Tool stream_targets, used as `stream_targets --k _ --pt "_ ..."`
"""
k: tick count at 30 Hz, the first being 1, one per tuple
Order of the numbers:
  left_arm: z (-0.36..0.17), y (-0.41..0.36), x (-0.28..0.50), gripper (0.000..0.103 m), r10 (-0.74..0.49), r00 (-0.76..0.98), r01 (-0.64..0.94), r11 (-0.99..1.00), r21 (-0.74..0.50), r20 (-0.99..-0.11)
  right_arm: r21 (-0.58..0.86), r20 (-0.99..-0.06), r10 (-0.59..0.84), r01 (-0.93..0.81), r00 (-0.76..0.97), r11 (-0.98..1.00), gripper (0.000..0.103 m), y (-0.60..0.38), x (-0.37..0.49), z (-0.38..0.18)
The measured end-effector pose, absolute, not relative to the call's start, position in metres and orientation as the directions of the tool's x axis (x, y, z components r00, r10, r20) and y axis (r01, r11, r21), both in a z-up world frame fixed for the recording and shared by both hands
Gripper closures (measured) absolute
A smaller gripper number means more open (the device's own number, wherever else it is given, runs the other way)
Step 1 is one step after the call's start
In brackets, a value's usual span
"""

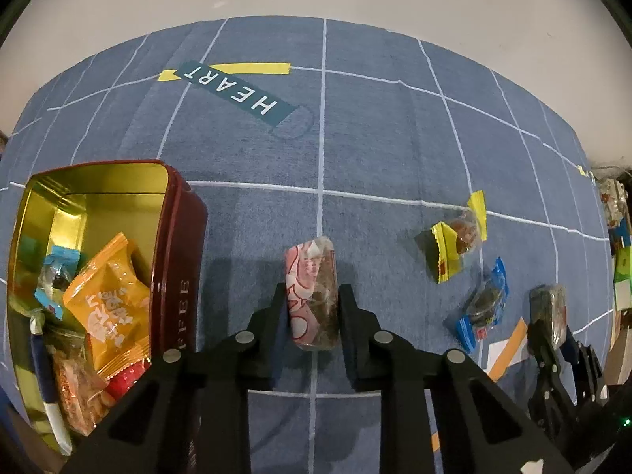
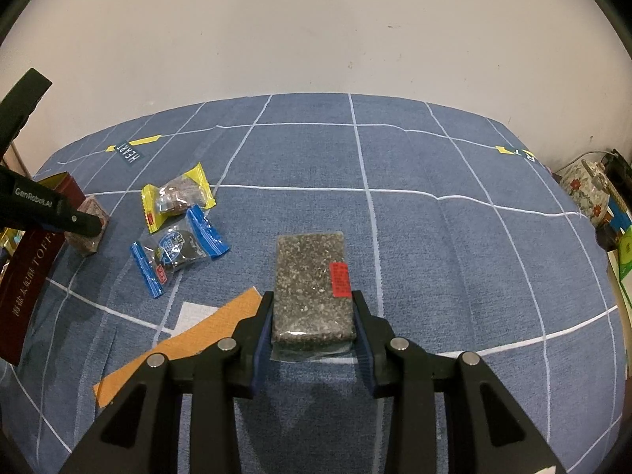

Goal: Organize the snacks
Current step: 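Grasp the pink-patterned packet with the left tool while the right tool holds the grey block, then carry the pink-patterned packet into the gold tin and open the left tool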

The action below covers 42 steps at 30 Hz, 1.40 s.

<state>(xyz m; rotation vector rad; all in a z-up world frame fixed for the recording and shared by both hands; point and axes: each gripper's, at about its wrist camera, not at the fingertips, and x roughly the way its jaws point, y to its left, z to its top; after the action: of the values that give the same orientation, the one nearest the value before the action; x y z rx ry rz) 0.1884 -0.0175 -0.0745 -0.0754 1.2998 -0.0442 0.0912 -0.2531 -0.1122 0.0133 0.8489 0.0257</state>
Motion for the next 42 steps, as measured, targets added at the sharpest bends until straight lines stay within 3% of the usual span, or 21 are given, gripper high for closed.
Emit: stream_targets --k 24,42 --pt "0.0 0.004 0.134 0.083 -0.105 0.346 0.055 0.994 -0.091 -0.932 0.003 -0.752 0.013 -0.016 0.659 1.0 0.066 -0.25 0.092 -0.113" --pt "0.019 0.125 0.138 0.083 0.123 0.396 -0.131 0.988 0.076 -0.91 -0.001 -0.752 0.01 -0.016 0.659 1.0 0.066 -0.25 0.091 -0.113"
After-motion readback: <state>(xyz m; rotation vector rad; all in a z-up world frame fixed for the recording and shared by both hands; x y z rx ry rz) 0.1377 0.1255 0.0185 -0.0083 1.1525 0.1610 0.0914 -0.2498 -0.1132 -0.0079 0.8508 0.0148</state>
